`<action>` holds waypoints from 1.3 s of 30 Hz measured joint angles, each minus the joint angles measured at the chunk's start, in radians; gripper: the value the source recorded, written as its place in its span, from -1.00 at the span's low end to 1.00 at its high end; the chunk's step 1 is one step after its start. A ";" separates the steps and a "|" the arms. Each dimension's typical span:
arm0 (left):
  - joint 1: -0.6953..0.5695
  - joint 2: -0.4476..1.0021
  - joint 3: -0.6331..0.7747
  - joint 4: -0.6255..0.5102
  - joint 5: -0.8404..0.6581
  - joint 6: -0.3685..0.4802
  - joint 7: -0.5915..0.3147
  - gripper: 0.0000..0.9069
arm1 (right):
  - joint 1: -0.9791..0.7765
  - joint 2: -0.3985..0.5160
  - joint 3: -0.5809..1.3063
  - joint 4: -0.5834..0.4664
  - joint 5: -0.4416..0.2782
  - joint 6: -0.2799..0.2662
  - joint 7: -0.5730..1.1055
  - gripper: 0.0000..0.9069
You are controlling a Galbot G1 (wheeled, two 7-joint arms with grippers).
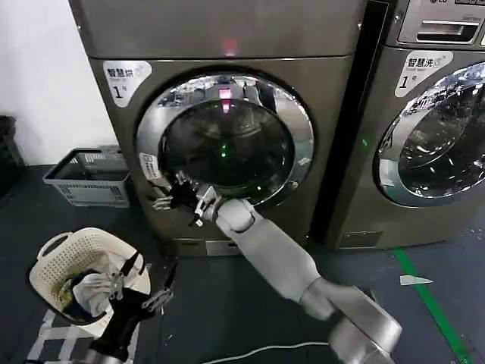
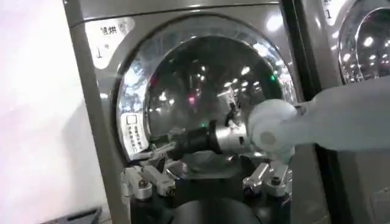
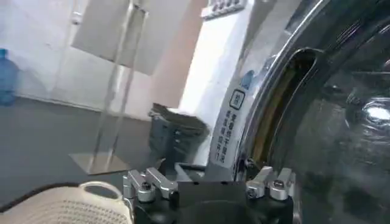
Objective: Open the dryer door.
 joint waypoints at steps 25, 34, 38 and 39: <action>-0.153 0.141 -0.238 0.145 -0.275 -0.014 0.077 1.00 | -0.026 -0.222 -0.072 0.210 0.287 0.088 -0.398 1.00; -0.207 0.186 -0.278 0.215 -0.315 -0.007 0.113 1.00 | -0.029 -0.287 -0.056 0.240 0.366 0.113 -0.629 1.00; -0.232 0.215 -0.280 0.244 -0.341 -0.009 0.135 1.00 | -0.033 -0.335 -0.045 0.267 0.383 0.114 -0.742 1.00; -0.239 0.224 -0.280 0.252 -0.347 -0.009 0.136 1.00 | -0.037 -0.348 -0.044 0.274 0.386 0.113 -0.768 1.00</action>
